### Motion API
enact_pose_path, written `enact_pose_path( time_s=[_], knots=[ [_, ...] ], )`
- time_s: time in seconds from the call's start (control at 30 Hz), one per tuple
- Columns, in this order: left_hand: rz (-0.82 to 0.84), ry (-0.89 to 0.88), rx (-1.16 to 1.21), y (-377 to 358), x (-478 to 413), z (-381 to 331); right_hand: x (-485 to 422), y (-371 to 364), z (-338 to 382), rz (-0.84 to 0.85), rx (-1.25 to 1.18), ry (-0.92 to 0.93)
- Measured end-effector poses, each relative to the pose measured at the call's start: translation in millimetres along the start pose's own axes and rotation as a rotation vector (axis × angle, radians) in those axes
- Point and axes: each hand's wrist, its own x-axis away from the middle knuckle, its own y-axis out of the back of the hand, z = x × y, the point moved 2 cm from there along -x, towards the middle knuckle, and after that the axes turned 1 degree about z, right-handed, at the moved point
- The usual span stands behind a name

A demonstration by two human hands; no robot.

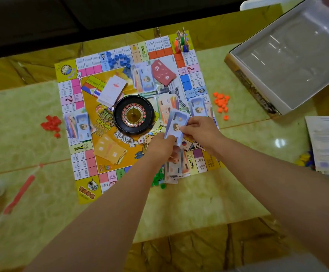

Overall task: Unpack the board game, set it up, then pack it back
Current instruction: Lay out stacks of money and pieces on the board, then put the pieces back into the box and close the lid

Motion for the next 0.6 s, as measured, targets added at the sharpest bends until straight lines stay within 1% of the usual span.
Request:
enact_pose_path(
  time_s=[0.07,0.17,0.37,0.43,0.5,0.6],
  knots=[
    [-0.115,-0.054,-0.118,8,-8,-3,-12,5,6,-0.065,0.046,0.017],
    [-0.233,-0.177,-0.145,18,-17,-13,-34,4,18,-0.108,0.122,0.043],
    [-0.419,-0.338,-0.496,23,-41,-28,-77,-6,33,-0.178,0.309,0.074],
    [-0.386,-0.404,-0.541,19,-45,-31,-83,-7,34,-0.186,0.343,0.079],
    [-0.288,-0.462,-0.620,15,-51,-33,-89,-8,32,-0.193,0.392,0.089],
    [-0.178,-0.452,-0.790,13,-59,-30,-93,-9,29,-0.159,0.407,0.100]
  ],
)
